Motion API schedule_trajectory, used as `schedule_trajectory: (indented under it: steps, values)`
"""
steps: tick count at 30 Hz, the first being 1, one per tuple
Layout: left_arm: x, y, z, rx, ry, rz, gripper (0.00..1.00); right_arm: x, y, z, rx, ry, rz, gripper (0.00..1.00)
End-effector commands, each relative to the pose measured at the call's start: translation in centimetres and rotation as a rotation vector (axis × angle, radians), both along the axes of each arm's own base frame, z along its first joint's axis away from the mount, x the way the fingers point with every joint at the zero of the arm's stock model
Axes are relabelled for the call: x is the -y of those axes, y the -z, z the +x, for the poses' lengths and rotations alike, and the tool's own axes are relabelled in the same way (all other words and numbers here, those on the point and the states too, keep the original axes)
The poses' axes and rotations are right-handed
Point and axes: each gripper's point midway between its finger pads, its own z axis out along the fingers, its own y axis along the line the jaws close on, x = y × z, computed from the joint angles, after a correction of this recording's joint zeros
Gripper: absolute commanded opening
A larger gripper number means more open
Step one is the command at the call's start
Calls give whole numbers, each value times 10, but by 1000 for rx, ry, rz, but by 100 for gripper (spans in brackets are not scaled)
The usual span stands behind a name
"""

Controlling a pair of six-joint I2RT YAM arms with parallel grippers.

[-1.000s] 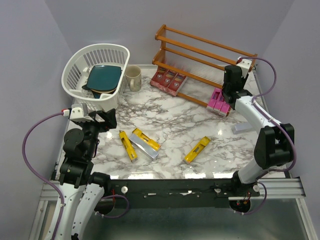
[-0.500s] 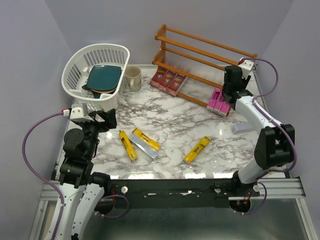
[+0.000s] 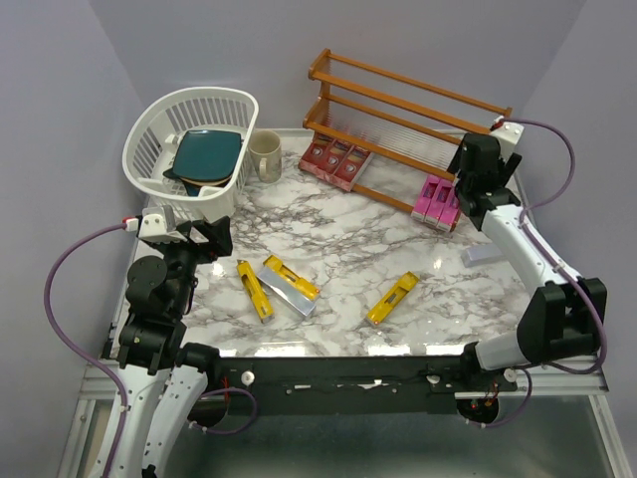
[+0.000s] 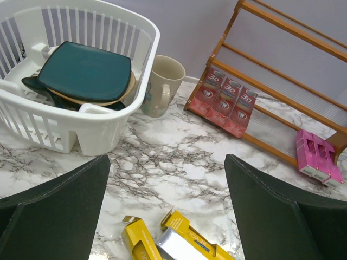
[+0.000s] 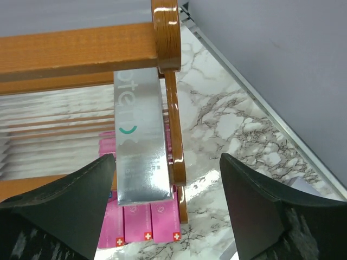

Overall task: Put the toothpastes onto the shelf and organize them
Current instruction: Place the toothpaste on the shelf, then pick up the toothpaste from the center of the board.

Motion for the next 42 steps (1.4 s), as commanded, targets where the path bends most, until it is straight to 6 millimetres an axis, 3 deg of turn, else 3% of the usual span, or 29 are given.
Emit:
schedule_trajectory:
  steps: [1, 3, 7, 10, 15, 16, 20, 21, 23, 24, 25, 30, 33, 38, 42]
  values:
    - [4, 1, 1, 2, 19, -4, 97, -22, -29, -9, 90, -154, 25, 90]
    - [4, 1, 1, 4, 21, -4, 97, -41, -45, -16, 130, -248, 24, 94]
    - [5, 3, 2, -2, 22, -3, 97, -75, -59, -30, 178, -410, 49, 96]
    - [5, 3, 2, -5, 22, -2, 97, -101, -62, -43, 194, -540, 75, 97]
    - [8, 10, 6, -39, 33, -6, 97, -163, -43, -67, 161, -801, 145, 96]
    - [9, 14, 8, -55, 37, -9, 98, -172, -47, -70, 185, -829, 148, 96]
    - [16, 22, 12, -97, 67, -19, 99, -224, -24, -92, 132, -1007, 169, 95]
    - [17, 26, 13, -114, 70, -19, 99, -247, -15, -103, 105, -1089, 181, 95]
    - [21, 33, 15, -145, 82, -30, 99, -268, 2, -113, 64, -1153, 188, 94]
    - [22, 37, 15, -161, 86, -34, 99, -288, 9, -127, 46, -1216, 187, 94]
    - [25, 40, 16, -177, 98, -40, 99, -300, 24, -131, 11, -1244, 185, 94]
    - [36, 70, 19, -300, 113, -139, 99, -352, 56, -170, -74, -1416, 202, 93]
    - [44, 93, 18, -378, 129, -189, 99, -369, 68, -187, -107, -1477, 203, 93]
    - [59, 134, 16, -505, 146, -284, 99, -376, 80, -202, -138, -1526, 180, 92]
    - [61, 150, 15, -541, 124, -306, 99, -383, 91, -213, -206, -1572, 137, 90]
